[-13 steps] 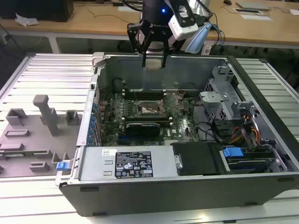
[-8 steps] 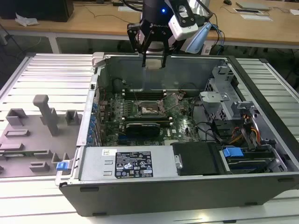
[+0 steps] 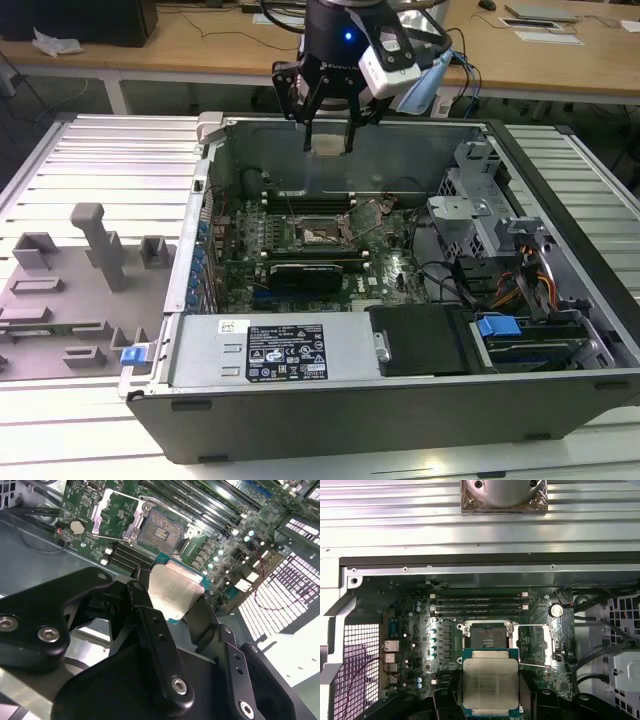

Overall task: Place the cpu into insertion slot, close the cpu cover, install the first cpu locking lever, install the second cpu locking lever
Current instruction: 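Place the cpu into insertion slot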

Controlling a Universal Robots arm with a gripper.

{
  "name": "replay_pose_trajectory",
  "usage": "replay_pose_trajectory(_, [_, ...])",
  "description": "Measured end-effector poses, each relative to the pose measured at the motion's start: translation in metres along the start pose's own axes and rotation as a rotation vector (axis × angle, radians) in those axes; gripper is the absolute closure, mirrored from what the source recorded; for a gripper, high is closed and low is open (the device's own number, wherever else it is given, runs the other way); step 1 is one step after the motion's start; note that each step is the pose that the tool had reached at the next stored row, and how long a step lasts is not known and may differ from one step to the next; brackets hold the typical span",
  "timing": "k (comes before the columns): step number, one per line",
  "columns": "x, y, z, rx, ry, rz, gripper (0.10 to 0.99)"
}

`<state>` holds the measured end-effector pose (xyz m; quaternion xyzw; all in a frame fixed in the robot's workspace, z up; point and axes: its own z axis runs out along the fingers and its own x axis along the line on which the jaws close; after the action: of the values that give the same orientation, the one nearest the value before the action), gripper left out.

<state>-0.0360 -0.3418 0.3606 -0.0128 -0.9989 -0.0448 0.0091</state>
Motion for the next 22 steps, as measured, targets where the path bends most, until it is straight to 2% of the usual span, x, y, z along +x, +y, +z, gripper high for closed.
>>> replay_pose_trajectory(3, [-0.0002, -0.0007, 0.0111, 0.001, 0.0, 0.0, 0.545])
replay_pose_trajectory(6, [-0.0003, -0.0012, 0.0181, 0.002, 0.0, 0.0, 0.545])
replay_pose_trajectory(8, [-0.0005, -0.0019, 0.028, 0.002, 0.0, 0.0, 0.545])
replay_pose_trajectory(11, [-0.0007, -0.0024, 0.0361, 0.002, -0.0002, 0.001, 0.545])
replay_pose_trajectory(13, [-0.0007, -0.0026, 0.0386, 0.001, -0.005, 0.056, 0.545])
replay_pose_trajectory(22, [-0.0008, -0.003, 0.0427, -0.002, -0.0195, 0.22, 0.545])
